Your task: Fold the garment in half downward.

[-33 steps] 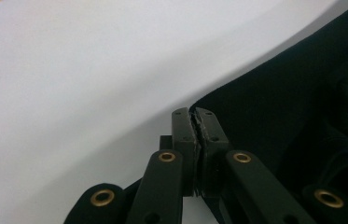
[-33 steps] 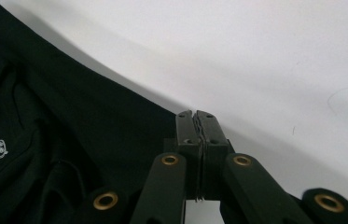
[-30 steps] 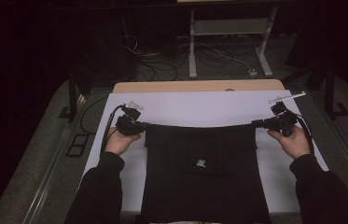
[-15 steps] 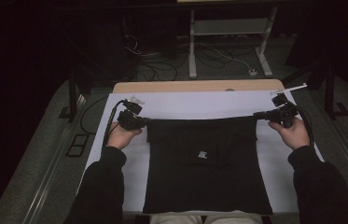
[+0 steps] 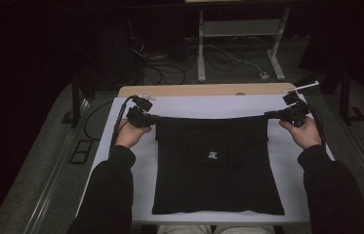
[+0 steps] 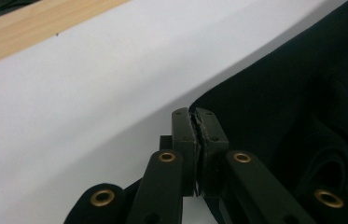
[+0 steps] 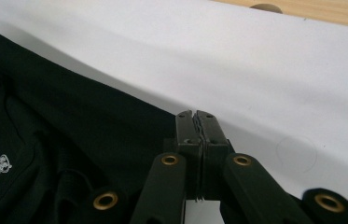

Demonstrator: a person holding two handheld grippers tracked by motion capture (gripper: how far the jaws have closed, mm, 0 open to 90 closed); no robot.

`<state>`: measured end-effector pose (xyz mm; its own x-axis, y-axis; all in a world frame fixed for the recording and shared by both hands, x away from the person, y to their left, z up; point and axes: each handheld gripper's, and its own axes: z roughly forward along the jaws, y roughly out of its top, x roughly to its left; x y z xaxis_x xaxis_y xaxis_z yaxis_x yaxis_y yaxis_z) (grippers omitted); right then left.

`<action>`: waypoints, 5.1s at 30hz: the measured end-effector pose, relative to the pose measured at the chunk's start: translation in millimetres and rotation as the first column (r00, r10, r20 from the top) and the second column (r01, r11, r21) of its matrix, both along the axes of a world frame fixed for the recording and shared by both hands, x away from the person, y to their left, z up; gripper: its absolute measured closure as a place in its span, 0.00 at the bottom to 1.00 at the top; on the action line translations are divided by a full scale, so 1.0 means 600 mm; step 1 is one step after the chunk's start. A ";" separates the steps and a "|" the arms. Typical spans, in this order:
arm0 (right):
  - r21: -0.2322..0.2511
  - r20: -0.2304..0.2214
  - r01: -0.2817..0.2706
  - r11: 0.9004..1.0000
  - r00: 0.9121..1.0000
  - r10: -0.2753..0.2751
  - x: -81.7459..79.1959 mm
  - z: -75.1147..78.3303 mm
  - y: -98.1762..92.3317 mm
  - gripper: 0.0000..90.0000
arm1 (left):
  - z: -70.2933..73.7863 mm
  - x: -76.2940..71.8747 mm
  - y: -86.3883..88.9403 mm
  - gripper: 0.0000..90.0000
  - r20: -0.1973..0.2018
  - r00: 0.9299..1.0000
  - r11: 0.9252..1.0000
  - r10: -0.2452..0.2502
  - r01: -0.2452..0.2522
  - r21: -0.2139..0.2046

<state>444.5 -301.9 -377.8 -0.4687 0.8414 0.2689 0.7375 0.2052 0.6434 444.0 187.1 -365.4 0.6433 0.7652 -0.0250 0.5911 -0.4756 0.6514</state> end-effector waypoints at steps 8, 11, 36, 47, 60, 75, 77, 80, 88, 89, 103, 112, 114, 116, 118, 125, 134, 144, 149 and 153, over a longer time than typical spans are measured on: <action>-0.002 0.025 -0.001 1.000 1.000 0.001 0.014 0.009 0.007 0.97 | 0.000 0.021 0.003 0.96 0.011 1.000 1.000 0.004 -0.004 0.001; -0.003 0.026 0.001 1.000 1.000 -0.001 0.020 0.006 0.007 0.97 | -0.001 0.026 0.001 0.96 0.010 1.000 1.000 0.008 -0.008 0.004; -0.014 0.020 0.024 1.000 1.000 -0.024 0.054 -0.016 0.020 0.97 | -0.022 0.060 -0.008 0.96 -0.005 0.998 0.998 0.065 -0.065 0.002; -0.035 -0.022 0.043 0.998 0.999 -0.044 0.069 -0.049 0.023 0.97 | -0.044 0.074 -0.010 0.96 -0.035 0.996 0.996 0.085 -0.085 0.011; -0.036 -0.060 0.068 0.997 0.996 -0.070 0.084 -0.079 0.026 0.97 | -0.069 0.086 -0.013 0.96 -0.056 0.995 0.996 0.085 -0.084 0.027; 0.031 -0.071 0.057 0.998 0.996 -0.055 0.080 -0.076 0.025 0.81 | -0.070 0.087 -0.011 0.63 -0.136 0.984 0.991 0.112 -0.121 -0.059; 0.028 -0.057 0.048 0.998 0.997 -0.046 0.077 -0.071 0.027 0.76 | -0.067 0.086 -0.012 0.56 -0.130 0.985 0.990 0.117 -0.126 -0.068; 0.025 -0.030 0.029 0.999 0.999 -0.029 0.072 -0.060 0.032 0.69 | -0.061 0.083 -0.012 0.46 -0.136 0.987 0.990 0.082 -0.096 -0.102; 0.059 0.018 -0.032 0.998 0.999 0.031 0.053 -0.029 0.050 0.42 | -0.041 0.072 -0.021 0.24 -0.128 0.992 0.981 0.003 -0.028 -0.189; 0.058 0.021 -0.036 0.998 0.999 0.035 0.051 -0.026 0.053 0.38 | -0.039 0.071 -0.022 0.20 -0.118 0.993 0.982 0.002 -0.025 -0.189; 0.070 0.036 -0.095 0.993 0.995 0.092 0.034 -0.012 0.075 0.00 | -0.031 0.055 -0.056 0.00 -0.086 0.991 0.967 -0.099 0.076 -0.244; 0.062 0.033 -0.124 0.990 0.992 0.122 0.027 -0.014 0.090 0.00 | -0.033 0.049 -0.073 0.00 -0.079 0.990 0.960 -0.120 0.095 -0.263; 0.057 0.031 -0.136 0.989 0.990 0.134 0.026 -0.016 0.092 0.00 | -0.033 0.048 -0.076 0.00 -0.073 0.990 0.959 -0.120 0.097 -0.266; 0.054 0.028 -0.136 0.989 0.990 0.135 0.026 -0.018 0.095 0.00 | -0.032 0.048 -0.077 0.00 -0.066 0.990 0.959 -0.126 0.104 -0.264; 0.052 0.023 -0.143 0.988 0.990 0.142 0.025 -0.020 0.097 0.00 | -0.033 0.047 -0.079 0.00 -0.065 0.990 0.958 -0.128 0.107 -0.267; 0.045 0.013 -0.173 0.984 0.985 0.173 0.022 -0.026 0.110 0.00 | -0.042 0.047 -0.089 0.00 -0.091 0.985 0.958 -0.144 0.115 -0.264; 0.041 -0.002 -0.189 0.981 0.982 0.190 0.020 -0.042 0.116 0.00 | -0.056 0.049 -0.101 0.00 -0.118 0.978 0.959 -0.170 0.137 -0.247; 0.043 -0.022 -0.208 0.977 0.978 0.209 0.021 -0.057 0.118 0.11 | -0.069 0.055 -0.106 0.07 -0.169 0.968 0.957 -0.183 0.137 -0.255; 0.044 -0.026 -0.212 0.976 0.977 0.213 0.022 -0.061 0.121 0.16 | -0.075 0.059 -0.103 0.15 -0.179 0.967 0.954 -0.181 0.129 -0.271; 0.037 -0.026 -0.229 0.973 0.973 0.230 0.022 -0.064 0.127 0.25 | -0.080 0.060 -0.106 0.19 -0.180 0.964 0.956 -0.193 0.144 -0.254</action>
<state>457.5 -225.6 -416.5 -0.6397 0.7025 0.3119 0.6920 0.3498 0.6315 480.3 123.8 -413.1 0.7254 0.6020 -0.3339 0.6457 -0.4268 0.6332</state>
